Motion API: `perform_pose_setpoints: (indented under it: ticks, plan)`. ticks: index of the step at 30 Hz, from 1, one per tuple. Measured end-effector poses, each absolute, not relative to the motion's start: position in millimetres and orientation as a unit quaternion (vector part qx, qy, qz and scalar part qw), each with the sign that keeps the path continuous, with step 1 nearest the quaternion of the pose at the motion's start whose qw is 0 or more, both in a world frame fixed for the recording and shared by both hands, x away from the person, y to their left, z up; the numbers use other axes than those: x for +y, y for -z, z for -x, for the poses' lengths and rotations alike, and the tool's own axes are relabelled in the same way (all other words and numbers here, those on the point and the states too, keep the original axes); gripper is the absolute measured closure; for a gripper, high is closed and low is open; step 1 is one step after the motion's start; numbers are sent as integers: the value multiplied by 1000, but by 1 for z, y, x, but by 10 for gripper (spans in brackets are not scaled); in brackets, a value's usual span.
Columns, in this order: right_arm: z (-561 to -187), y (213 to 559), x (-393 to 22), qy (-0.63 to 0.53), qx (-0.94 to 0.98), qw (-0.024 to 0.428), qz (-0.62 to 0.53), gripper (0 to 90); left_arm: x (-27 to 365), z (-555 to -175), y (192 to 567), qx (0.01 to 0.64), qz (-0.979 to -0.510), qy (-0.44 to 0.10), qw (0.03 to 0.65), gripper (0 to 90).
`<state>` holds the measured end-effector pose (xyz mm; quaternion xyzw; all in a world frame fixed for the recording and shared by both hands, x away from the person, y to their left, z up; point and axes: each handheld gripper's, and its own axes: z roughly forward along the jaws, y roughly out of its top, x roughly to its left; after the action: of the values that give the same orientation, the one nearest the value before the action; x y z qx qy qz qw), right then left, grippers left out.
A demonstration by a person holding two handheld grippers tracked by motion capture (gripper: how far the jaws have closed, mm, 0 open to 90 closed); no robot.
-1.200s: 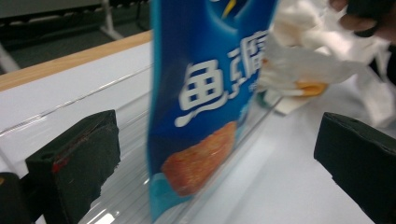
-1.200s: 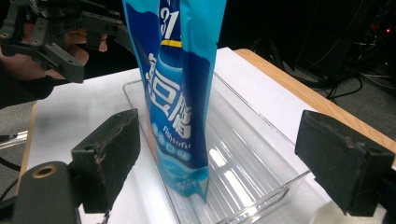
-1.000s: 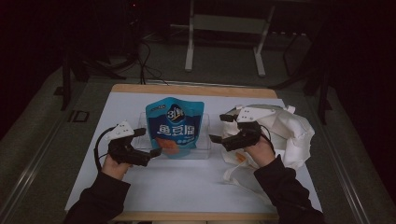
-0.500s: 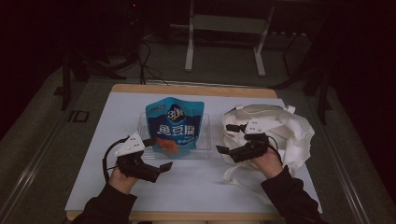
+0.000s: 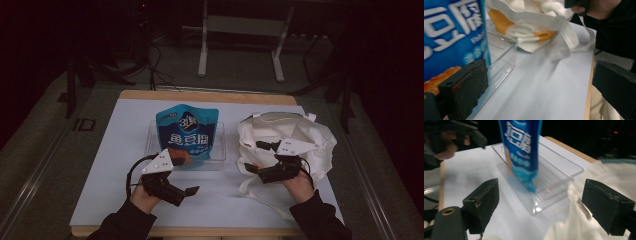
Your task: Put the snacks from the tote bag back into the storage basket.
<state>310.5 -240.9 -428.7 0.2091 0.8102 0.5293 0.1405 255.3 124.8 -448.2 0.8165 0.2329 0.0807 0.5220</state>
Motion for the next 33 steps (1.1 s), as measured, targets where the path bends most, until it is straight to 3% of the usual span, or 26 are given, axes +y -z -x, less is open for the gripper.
perform_pose_setpoints:
  ticks: [16,33]
  plan:
    - [-289,446,-265,-516,809,166,-229,144,106,-256,464,214,-833,-66,507,8]
    - [-264,457,-271,-496,806,230,-227,139,102,-257,488,215,-843,-77,487,8]
